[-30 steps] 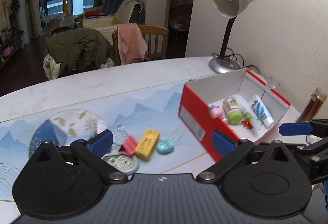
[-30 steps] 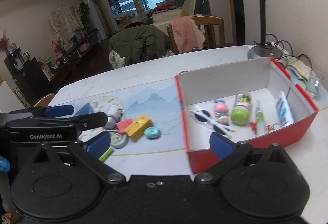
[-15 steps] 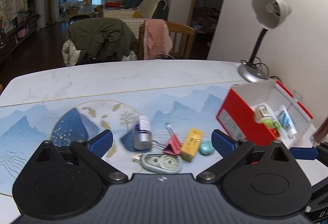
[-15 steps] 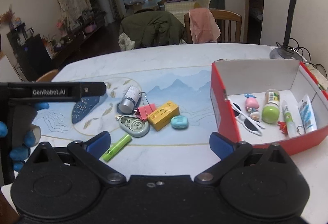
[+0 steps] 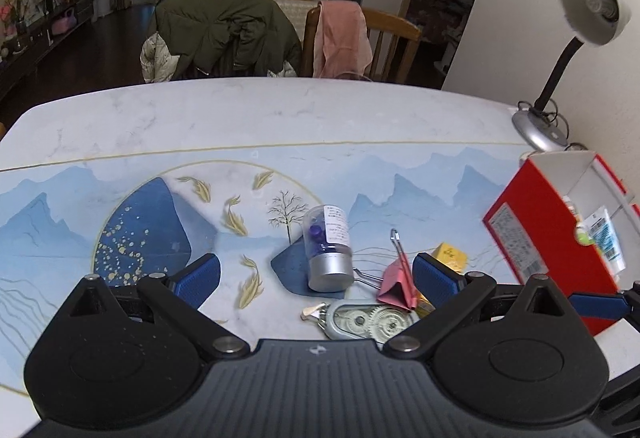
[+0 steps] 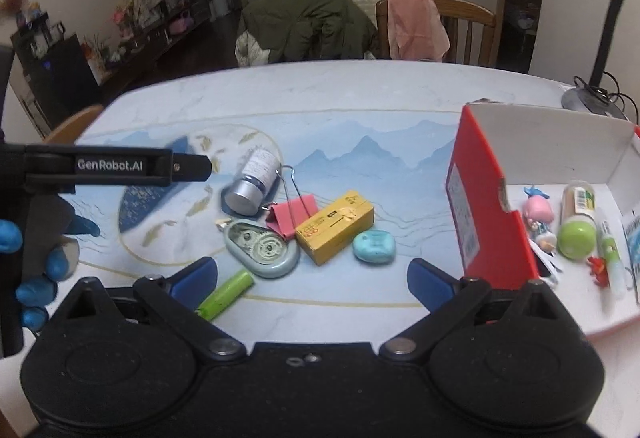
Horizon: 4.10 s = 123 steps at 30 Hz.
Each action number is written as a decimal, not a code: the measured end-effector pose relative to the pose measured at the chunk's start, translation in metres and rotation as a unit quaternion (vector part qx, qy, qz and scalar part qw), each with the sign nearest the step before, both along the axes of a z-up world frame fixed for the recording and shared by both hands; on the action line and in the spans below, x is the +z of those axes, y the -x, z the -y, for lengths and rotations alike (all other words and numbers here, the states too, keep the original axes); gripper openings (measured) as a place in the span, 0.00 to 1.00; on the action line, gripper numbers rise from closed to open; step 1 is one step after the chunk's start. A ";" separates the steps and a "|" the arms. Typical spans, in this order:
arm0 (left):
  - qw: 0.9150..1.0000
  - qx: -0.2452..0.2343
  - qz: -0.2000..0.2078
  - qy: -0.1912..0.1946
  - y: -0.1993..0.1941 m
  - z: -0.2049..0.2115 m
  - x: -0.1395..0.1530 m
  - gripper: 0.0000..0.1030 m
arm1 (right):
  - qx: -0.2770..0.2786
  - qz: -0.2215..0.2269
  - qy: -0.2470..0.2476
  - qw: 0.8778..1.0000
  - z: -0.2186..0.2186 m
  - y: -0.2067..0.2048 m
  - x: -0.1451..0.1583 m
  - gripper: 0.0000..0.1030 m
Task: Organize rigid objects
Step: 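Grasp the clear silver-capped jar with the left tool while the right tool grasps the teal oval case, then carry the jar with the left tool while the right tool carries the teal case into the box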
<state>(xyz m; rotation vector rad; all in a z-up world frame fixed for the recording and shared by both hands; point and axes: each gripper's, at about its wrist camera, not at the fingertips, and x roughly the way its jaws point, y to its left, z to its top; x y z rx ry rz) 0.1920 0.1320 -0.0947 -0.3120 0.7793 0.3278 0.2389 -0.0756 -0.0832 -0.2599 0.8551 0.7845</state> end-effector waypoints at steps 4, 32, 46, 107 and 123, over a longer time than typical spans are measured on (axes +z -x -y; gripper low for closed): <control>1.000 -0.007 -0.013 0.000 -0.014 -0.005 -0.013 1.00 | -0.009 -0.001 0.021 1.000 -0.008 -0.015 -0.014 0.90; 0.998 -0.013 -0.055 -0.030 -0.075 -0.018 -0.071 0.91 | -0.029 -0.017 0.074 0.997 -0.029 -0.069 -0.067 0.54; 0.997 -0.026 -0.068 -0.029 -0.075 -0.012 -0.070 0.39 | -0.036 -0.016 0.072 0.997 -0.029 -0.069 -0.067 0.37; 0.988 -0.155 -0.022 -0.006 -0.071 0.249 0.070 0.39 | -0.090 0.019 -0.060 0.994 0.213 -0.081 0.060 0.37; 0.982 -0.162 -0.091 -0.022 -0.145 0.290 0.031 0.39 | -0.123 0.007 -0.032 0.992 0.241 -0.158 0.031 0.37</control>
